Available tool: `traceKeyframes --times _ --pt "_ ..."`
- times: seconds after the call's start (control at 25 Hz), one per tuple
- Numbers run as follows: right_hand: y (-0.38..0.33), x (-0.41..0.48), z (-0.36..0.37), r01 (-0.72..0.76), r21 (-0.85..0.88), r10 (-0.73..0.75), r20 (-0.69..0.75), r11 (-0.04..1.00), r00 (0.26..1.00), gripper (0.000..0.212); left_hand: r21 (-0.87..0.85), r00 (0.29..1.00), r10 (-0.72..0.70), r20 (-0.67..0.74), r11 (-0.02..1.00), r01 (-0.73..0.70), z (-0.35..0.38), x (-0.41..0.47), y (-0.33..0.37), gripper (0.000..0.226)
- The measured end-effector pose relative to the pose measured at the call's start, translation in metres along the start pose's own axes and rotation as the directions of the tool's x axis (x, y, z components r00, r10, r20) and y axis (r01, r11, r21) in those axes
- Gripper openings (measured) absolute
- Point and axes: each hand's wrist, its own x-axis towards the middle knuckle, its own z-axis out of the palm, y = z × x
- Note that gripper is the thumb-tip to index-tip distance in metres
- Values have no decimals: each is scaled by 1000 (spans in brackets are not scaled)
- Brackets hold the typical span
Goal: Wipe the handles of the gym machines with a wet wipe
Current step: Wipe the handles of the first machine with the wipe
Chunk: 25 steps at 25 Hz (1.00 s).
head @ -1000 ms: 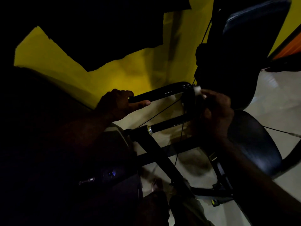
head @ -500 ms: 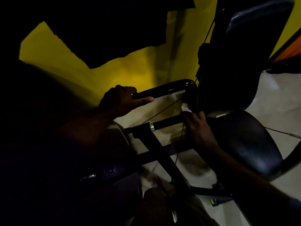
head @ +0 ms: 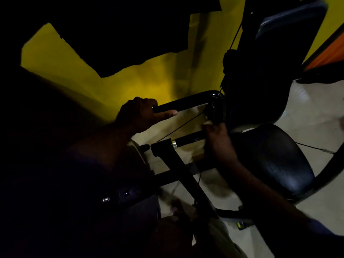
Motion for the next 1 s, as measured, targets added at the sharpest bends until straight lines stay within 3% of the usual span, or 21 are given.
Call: traceKeyframes --times 0.08,0.12,0.16,0.2,0.24,0.28,0.32,0.36,0.4,0.44,0.48,0.52,0.56,0.6,0.72,0.84,0.92,1.0 --pt "16 -16 4 -91 64 102 -185 994 978 64 0 1000 7 -10 1000 -7 1 1 -3 94" --pt "1 -23 18 -176 158 204 -191 972 960 59 -2 1000 16 -9 1000 -16 2 0 -2 94" --pt "-23 -29 32 -257 362 323 -132 896 937 44 5 999 31 -11 1000 -31 2 0 -2 95" --pt "-44 -30 42 -317 585 418 -42 747 908 26 22 999 50 -14 999 -49 2 -1 -1 96" --pt "-60 -32 39 -373 753 445 119 542 887 14 36 998 64 -11 997 -64 1 -1 -2 98" --pt "-61 -37 36 -348 845 427 162 406 890 12 34 997 71 -4 997 -71 0 -1 -2 98" --pt "-57 -45 26 -285 867 466 71 408 882 18 20 997 75 1 997 -76 0 -2 -1 97" --pt "-45 -49 21 -245 867 584 -62 433 810 24 1 997 79 0 997 -79 0 -3 0 94" --pt "-25 -49 13 -276 885 748 -112 374 655 25 1 997 82 -8 997 -82 0 -4 0 92" --pt "-4 -46 11 -301 928 878 -56 222 475 24 19 996 89 -25 996 -89 1 -4 0 91" --pt "4 -39 10 -256 967 922 111 -13 371 24 48 995 89 -40 995 -87 1 -4 1 90" --pt "2 -31 14 -169 933 849 358 -317 388 25 58 995 84 -49 995 -81 0 -4 2 89" --pt "-12 -24 23 -131 813 684 554 -567 475 23 60 996 77 -45 995 -74 1 -5 2 88" --pt "-29 -18 32 -173 688 522 668 -705 531 21 74 996 81 -42 994 -78 1 -5 3 90" --pt "-54 -10 51 -396 516 267 803 -759 533 27 98 996 83 -37 992 -79 1 -7 2 94" --pt "-11 0 23 -373 576 312 762 -727 567 27 67 995 81 -54 995 -77 0 -8 4 88" --pt "23 8 -14 -363 723 418 656 -588 629 27 70 997 65 -44 996 -62 -1 -9 5 89" --pt "28 19 -49 -362 887 514 462 -287 723 18 83 997 67 -40 995 -63 -3 -7 5 91"
